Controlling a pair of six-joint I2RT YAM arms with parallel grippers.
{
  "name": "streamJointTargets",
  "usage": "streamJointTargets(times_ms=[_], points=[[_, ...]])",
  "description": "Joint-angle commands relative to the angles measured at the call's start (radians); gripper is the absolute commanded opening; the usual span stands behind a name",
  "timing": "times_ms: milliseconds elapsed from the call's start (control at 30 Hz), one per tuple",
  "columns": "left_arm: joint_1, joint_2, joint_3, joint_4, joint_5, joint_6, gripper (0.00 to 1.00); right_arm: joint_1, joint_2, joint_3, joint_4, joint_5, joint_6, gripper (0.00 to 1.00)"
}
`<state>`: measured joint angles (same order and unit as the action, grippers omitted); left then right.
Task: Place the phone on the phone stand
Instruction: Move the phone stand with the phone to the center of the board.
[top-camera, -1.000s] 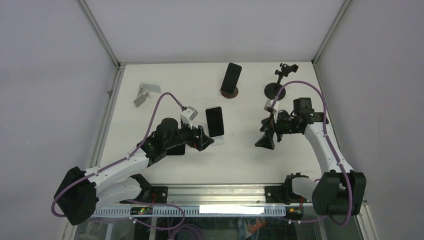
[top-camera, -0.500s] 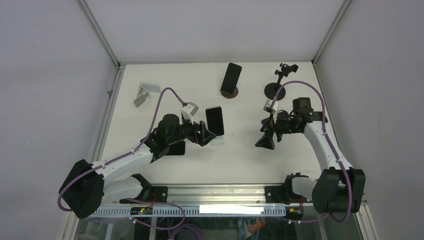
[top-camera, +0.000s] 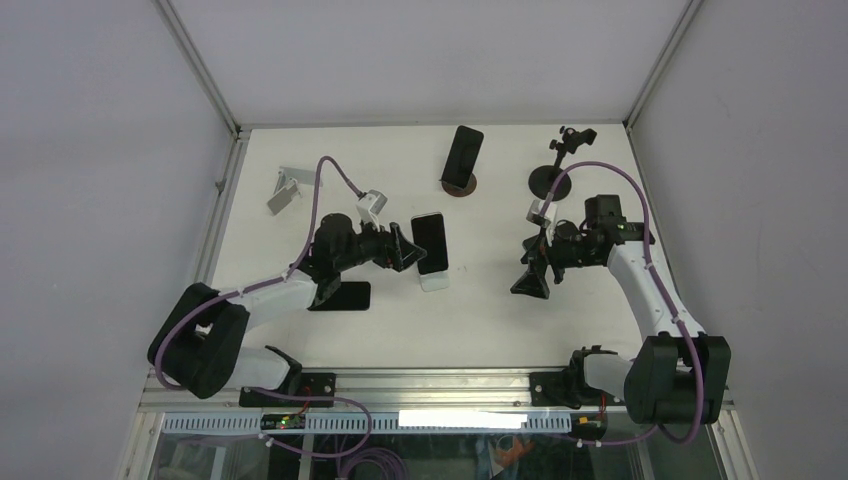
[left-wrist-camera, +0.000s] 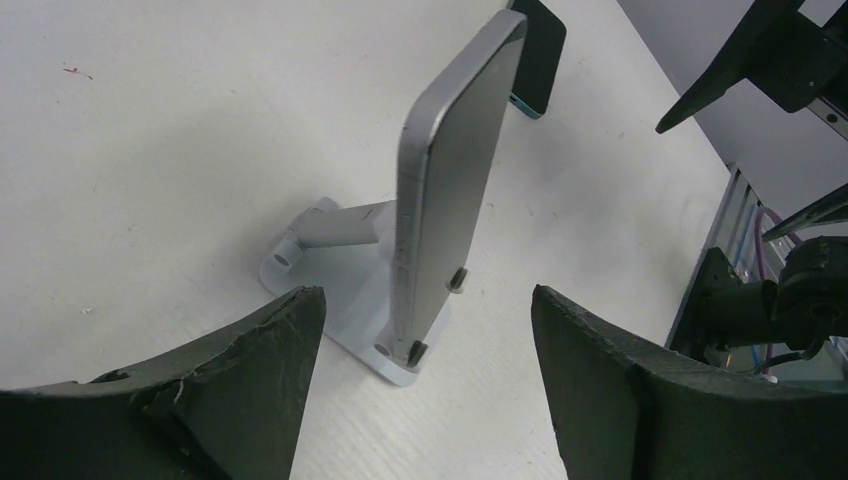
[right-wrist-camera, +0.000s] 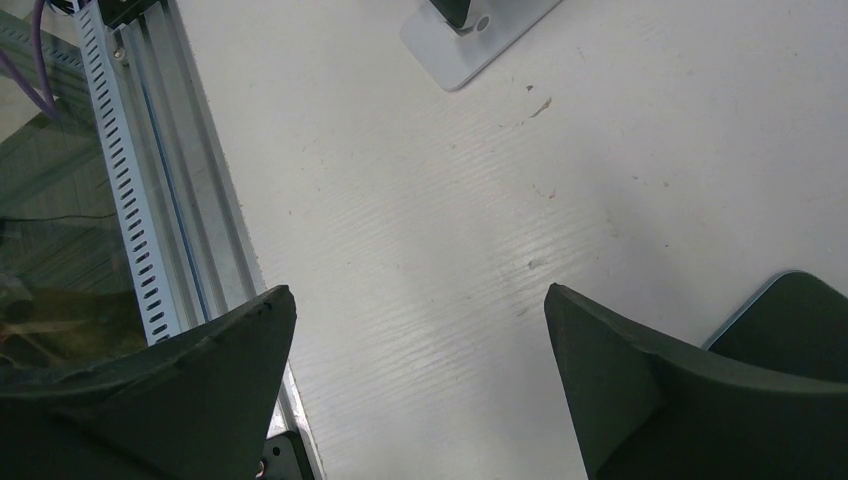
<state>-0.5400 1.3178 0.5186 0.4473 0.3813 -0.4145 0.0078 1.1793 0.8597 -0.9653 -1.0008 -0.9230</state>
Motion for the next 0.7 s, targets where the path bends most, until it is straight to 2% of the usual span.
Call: streamJointTargets(times_ms=[0,300,400,567,667], points=[[0.028,0.075,0.001,0.173,0.094,0.001,0.74,-0.005,0.003,0.018,0.017,-0.001,-0.02,0.99],[0.037,0.284,-0.003,0.465,0.221,-0.023,0.55,-0.005,0.013,0.018,0.019,0.006,-0.02,0.99],[0.038,0.329,0.009,0.514,0.25,-0.043,0.37,-0.005,0.017,0.019,0.02,0.011,-0.02,0.99],[0.038,0.347,0.01,0.558,0.259,-0.045,0.0,-0.005,0.022,0.019,0.019,0.014,-0.019,0.99],[0.042,0.334,0.009,0.569,0.26,-0.026,0.0,-0.005,0.027,0.021,0.018,0.014,-0.019,0.99]])
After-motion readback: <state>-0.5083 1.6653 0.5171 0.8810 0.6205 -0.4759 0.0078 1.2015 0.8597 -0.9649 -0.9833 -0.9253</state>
